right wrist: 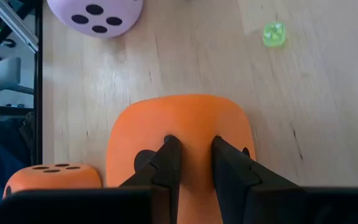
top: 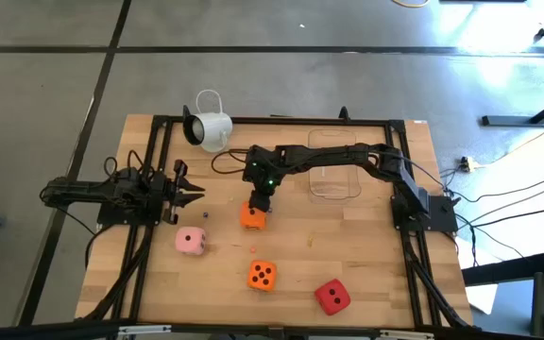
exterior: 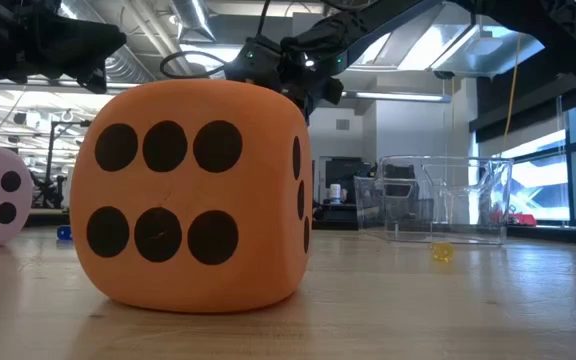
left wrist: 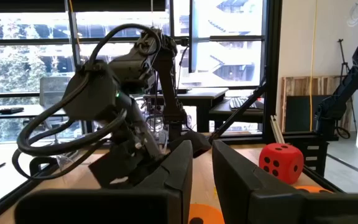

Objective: Pick & Place Dice
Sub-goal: Put the top large orange die into the transparent bin

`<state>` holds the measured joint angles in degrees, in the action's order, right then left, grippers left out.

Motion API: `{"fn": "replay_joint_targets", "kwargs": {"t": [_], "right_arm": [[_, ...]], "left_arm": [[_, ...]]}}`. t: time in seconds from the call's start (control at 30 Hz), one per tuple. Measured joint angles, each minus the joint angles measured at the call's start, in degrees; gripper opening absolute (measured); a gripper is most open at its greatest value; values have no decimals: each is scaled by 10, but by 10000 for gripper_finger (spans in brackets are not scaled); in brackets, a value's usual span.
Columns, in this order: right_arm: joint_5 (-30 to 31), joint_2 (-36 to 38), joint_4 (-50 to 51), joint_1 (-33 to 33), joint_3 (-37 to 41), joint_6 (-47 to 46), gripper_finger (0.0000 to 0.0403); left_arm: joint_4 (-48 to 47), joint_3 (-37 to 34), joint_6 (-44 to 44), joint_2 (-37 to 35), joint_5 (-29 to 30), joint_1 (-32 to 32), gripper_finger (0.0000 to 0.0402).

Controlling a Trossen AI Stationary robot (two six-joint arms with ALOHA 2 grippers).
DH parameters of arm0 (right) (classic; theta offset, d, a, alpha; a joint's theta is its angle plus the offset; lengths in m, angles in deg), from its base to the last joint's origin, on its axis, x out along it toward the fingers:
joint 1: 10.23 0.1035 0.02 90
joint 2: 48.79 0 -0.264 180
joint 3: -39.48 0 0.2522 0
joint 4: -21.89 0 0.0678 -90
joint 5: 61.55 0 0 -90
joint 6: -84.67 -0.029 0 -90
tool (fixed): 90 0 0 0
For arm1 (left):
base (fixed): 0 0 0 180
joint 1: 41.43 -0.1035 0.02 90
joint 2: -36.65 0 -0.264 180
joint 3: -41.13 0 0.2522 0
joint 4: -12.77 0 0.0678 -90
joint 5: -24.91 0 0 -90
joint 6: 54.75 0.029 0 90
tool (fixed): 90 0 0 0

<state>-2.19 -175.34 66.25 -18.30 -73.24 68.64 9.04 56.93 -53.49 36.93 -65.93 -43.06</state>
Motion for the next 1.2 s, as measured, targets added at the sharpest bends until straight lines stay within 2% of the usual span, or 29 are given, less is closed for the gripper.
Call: {"fn": "replay_joint_targets", "kwargs": {"t": [0.33, 0.4, 0.57, 0.77, 1.0, 1.1, 1.2], "right_arm": [[7, 72, 6, 1, -66, -9, 41], [26, 92, 20, 1, -76, -7, 40], [126, 150, 108, -6, -94, 28, 38], [299, 225, 232, -20, -94, 47, 38], [486, 272, 349, -49, -94, 47, 37], [539, 273, 386, -66, -94, 47, 38], [556, 270, 404, -85, -94, 45, 38]], "left_arm": [[-11, 0, 0, 0, 15, 0, 56], [-12, 0, 0, 0, 15, 0, 57], [-12, 0, -3, 0, 15, 0, 58], [-12, 0, -4, 0, 15, 0, 57], [-11, 0, -6, 0, 15, 0, 58], [-11, 0, -7, 0, 15, 0, 56], [-10, 0, -6, 0, 15, 0, 57]]}}
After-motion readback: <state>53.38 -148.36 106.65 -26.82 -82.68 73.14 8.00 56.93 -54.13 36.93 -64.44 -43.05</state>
